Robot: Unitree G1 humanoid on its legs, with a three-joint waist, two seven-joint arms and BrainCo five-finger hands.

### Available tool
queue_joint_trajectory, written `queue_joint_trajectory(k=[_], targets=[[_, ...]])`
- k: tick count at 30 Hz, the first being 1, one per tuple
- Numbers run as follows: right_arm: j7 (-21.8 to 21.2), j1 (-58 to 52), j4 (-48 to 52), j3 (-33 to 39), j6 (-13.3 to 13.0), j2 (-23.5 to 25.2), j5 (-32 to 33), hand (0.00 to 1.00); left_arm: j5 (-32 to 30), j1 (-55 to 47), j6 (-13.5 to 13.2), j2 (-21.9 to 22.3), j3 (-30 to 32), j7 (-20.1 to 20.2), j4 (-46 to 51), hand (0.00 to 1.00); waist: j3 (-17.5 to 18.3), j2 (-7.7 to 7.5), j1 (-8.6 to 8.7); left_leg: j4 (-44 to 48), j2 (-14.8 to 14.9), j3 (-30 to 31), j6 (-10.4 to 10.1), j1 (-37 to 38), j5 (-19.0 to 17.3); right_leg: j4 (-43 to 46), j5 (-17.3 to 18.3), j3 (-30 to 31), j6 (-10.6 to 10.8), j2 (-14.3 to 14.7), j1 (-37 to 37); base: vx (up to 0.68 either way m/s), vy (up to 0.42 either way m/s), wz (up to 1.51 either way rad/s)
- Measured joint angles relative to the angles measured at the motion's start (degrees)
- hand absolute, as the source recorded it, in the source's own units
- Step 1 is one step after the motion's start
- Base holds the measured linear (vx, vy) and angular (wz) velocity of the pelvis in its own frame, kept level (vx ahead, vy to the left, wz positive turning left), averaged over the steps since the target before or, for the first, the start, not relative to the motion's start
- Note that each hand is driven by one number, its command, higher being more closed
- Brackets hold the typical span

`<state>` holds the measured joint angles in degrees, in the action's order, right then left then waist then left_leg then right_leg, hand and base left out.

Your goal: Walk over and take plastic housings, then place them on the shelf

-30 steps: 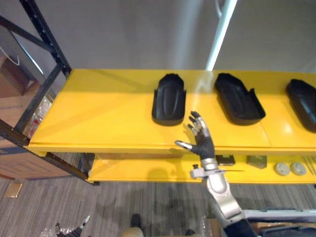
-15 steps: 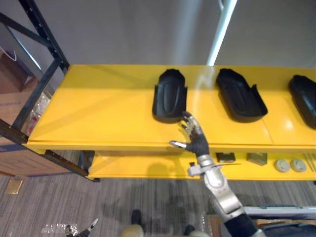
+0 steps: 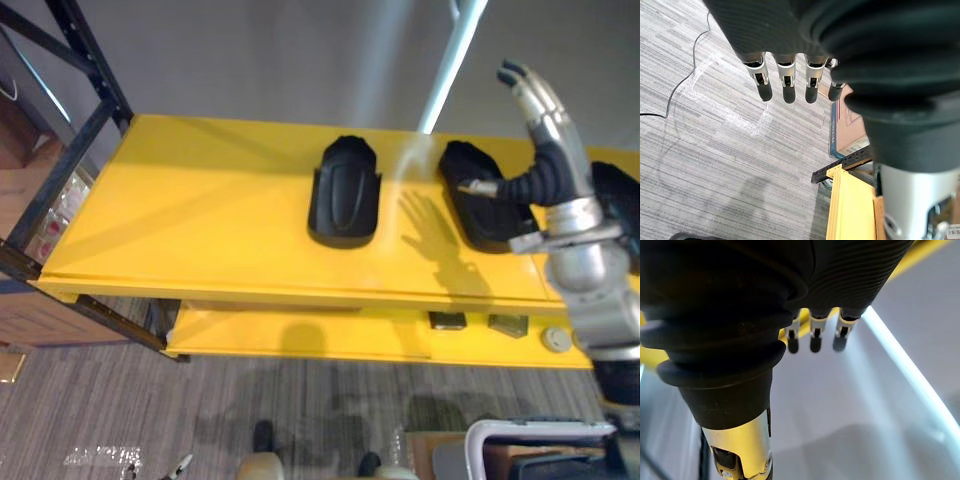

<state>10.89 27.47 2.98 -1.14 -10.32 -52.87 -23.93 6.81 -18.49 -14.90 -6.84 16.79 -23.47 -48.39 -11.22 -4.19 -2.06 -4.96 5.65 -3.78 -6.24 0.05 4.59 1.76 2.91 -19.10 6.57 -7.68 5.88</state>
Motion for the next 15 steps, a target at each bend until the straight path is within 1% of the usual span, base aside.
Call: queue_joint_trajectory(k=[2, 3, 6, 8, 11, 13, 14, 15], targets=[[0.0, 3.3, -3.9, -2.0, -0.9, -2.2, -2.0, 0.00, 0.0, 0.0, 0.1, -0.5, -0.5, 0.2, 0.0, 0.00, 0.4, -0.61, -0.16, 0.0, 0.1, 0.0, 0.0, -0.1, 0.0, 0.0, 0.0, 0.0, -0.1, 0.1, -0.1, 0.00, 0.000, 0.00], [0.0, 5.4, -6.2, -4.1, -1.7, -3.6, -3.8, 0.00, 0.0, 0.0, 0.3, -1.5, -1.8, 0.4, 0.0, 0.00, 0.5, -1.09, -0.34, 0.0, 0.2, 0.0, -0.1, -0.2, 0.1, 0.0, -0.1, 0.0, -0.1, 0.2, -0.3, 0.00, 0.000, 0.00], [-0.2, 7.8, -8.7, -7.4, -3.7, -4.8, -5.0, 0.00, 0.1, 0.2, 0.6, -2.7, -2.1, 1.3, 0.0, 0.00, 1.0, -1.94, -0.62, 0.0, 0.4, 0.0, -0.2, -0.7, 0.4, 0.0, -0.2, 0.1, -0.4, 0.4, -0.8, -0.02, -0.012, 0.00], [-1.4, 8.5, -9.8, -9.8, -6.3, -5.8, -6.8, 0.00, 0.1, 0.6, 0.8, -3.4, -2.7, 1.6, 0.0, 0.00, 1.1, -2.43, -1.09, -0.1, 0.6, 0.2, -0.2, -1.2, 0.7, 0.0, -0.4, -0.1, -0.6, 0.6, -1.1, -0.03, -0.018, 0.03], [-2.3, 9.8, -11.7, -12.3, -8.4, -6.2, -9.1, 0.00, 0.1, 0.7, 1.2, -3.9, -4.3, 2.1, 0.1, 0.00, 1.1, -2.46, -1.61, -0.1, 0.6, 0.5, -0.2, -1.2, 0.9, -0.1, -0.5, -0.3, -0.7, 0.7, -1.0, -0.03, -0.010, 0.03], [-2.6, 10.0, -13.0, -14.1, -9.2, -7.2, -10.4, 0.00, 0.1, 0.9, 1.5, -3.9, -4.4, 2.3, 0.1, 0.00, 1.1, -2.46, -2.04, -0.1, 0.6, 0.9, -0.2, -1.4, 1.1, -0.2, -0.5, -0.8, -0.7, 0.7, -0.8, -0.03, -0.012, 0.11], [-2.9, 10.1, -13.6, -14.7, -9.6, -7.6, -11.0, 0.00, 0.1, 1.1, 1.8, -3.9, -4.5, 2.4, 0.1, 0.00, 1.1, -2.47, -2.21, -0.1, 0.6, 1.2, -0.2, -1.5, 1.2, -0.2, -0.5, -1.1, -0.7, 0.7, -0.8, -0.03, -0.017, 0.15], [-3.5, 10.6, -14.5, -15.5, -10.0, -7.6, -11.1, 0.00, 0.1, 1.4, 2.8, -3.9, -4.5, 2.4, 0.1, 0.00, 1.1, -2.48, -2.39, -0.1, 0.7, 1.6, -0.2, -1.9, 1.4, -0.3, -0.5, -1.3, -0.8, 0.8, -0.9, -0.04, -0.020, 0.12]])
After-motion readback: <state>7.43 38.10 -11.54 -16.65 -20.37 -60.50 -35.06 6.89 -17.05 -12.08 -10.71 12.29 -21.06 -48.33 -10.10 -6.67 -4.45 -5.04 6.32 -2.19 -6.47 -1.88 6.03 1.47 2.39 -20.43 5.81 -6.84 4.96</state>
